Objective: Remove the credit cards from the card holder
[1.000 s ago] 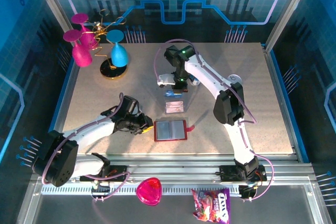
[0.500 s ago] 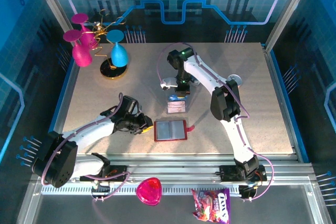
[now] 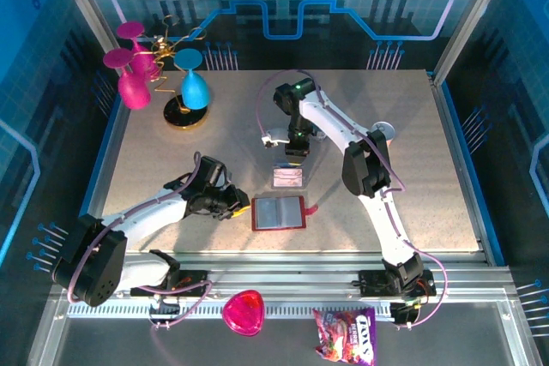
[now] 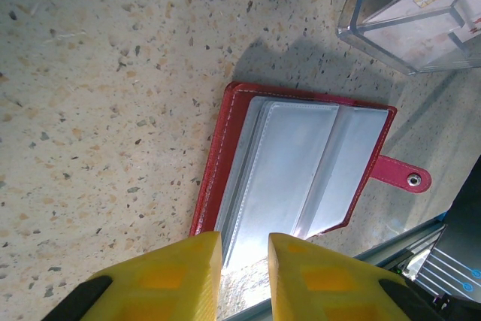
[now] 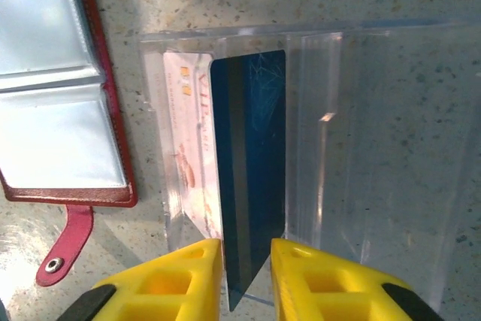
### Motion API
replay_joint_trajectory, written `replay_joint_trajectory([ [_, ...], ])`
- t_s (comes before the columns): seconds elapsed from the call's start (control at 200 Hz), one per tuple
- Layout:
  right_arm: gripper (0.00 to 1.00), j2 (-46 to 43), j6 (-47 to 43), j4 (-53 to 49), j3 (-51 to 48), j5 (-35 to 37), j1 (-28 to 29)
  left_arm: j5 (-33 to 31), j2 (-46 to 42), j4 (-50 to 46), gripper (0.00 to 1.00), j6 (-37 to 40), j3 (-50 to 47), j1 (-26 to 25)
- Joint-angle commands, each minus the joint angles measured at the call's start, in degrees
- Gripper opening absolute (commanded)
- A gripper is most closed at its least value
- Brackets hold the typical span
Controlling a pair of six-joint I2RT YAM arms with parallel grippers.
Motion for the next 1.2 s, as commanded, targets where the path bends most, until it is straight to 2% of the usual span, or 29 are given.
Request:
replay_joint_trajectory([
  [0.0, 0.25, -3.29, 1.89, 2.34, 0.44, 1.35, -1.03, -0.58, -0.44, -1.65, 0.23, -0.64, -0.37, 0.50],
  [0.19, 0.25, -8.43, 3.13, 8.63, -4.71, 2.72, -1.03, -0.16, 0.35, -1.03, 0.23, -0.45, -0.01, 0.50],
  [0.385, 0.24, -8.03, 5.27, 10.52, -5.55, 3.78, -0.90, -0.23, 0.26, -1.03, 0.23, -0.39, 0.07, 0.50],
  [0.655, 0.10, -8.04, 6.44, 16.85, -10.45, 3.80, 0.28, -0.07, 0.61, -0.69, 0.23, -0.45, -0.10, 0.53],
  [0.885, 0.02, -7.14, 6.61, 17.36, -12.64, 2.45, 0.73, -0.05, 0.62, -0.77, 0.23, -0.52, -0.22, 0.48],
  [0.996, 0.03, -7.59, 6.54, 17.68, -14.33, 1.70, 0.69, 0.02, 0.76, -0.60, 0.23, -0.53, -0.33, 0.48],
  [1.091, 0.16, -7.81, 6.69, 18.32, -15.13, 2.38, 0.82, 0.12, 0.79, -0.44, 0.23, -0.62, -0.37, 0.48],
  [1.196, 0.19, -7.98, 6.80, 18.50, -15.27, 3.39, 0.82, 0.21, 0.79, -0.33, 0.23, -0.62, -0.36, 0.50],
])
